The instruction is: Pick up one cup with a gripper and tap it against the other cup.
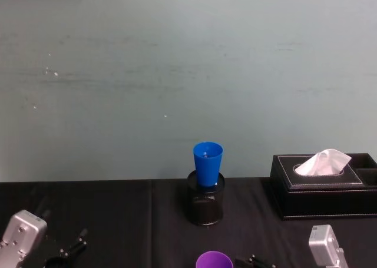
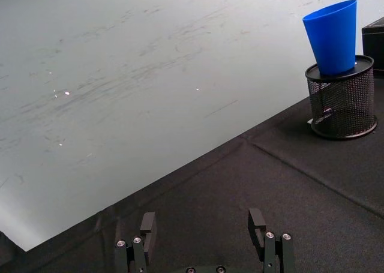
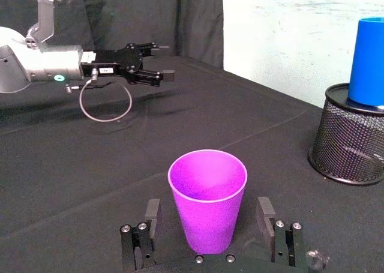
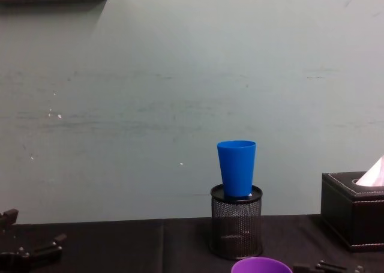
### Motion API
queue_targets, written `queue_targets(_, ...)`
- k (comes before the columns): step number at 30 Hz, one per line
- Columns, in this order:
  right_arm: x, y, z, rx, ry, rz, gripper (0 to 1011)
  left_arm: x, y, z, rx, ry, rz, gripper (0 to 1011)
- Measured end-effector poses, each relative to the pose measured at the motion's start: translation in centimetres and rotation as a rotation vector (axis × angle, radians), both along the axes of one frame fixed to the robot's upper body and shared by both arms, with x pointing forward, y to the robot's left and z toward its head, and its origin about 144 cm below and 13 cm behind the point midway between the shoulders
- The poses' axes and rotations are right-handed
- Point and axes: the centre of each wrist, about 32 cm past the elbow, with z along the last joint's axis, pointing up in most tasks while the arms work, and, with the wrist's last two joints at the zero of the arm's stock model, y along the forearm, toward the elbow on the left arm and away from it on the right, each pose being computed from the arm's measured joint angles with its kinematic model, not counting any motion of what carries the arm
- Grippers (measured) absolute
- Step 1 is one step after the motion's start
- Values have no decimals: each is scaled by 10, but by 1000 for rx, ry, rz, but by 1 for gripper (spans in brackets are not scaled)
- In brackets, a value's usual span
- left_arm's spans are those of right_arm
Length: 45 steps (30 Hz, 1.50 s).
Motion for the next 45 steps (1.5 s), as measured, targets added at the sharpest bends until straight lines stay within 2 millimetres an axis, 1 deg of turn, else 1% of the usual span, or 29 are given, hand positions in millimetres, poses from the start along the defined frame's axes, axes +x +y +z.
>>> queue_targets(8, 15, 10, -7, 15, 3, 22, 1003, 0, 0, 0, 0, 0, 0, 1000)
queue_targets(19, 28, 21, -11, 32, -4, 36, 1003, 0, 0, 0, 0, 0, 0, 1000)
queue_targets(25, 32, 25, -14, 42, -1, 36, 1003, 0, 0, 0, 0, 0, 0, 1000)
queue_targets(33, 32, 25, -13, 42, -3, 37, 1003, 0, 0, 0, 0, 0, 0, 1000)
queue_targets(34, 32, 24, -13, 41, -3, 37, 995, 0, 0, 0, 0, 0, 0, 1000)
queue_targets(39, 31, 24, -13, 41, -3, 37, 892, 0, 0, 0, 0, 0, 0, 1000)
queue_targets(43, 31, 24, -13, 41, -3, 36, 792, 0, 0, 0, 0, 0, 0, 1000)
queue_targets(45, 31, 24, -13, 41, -3, 35, 784, 0, 0, 0, 0, 0, 0, 1000)
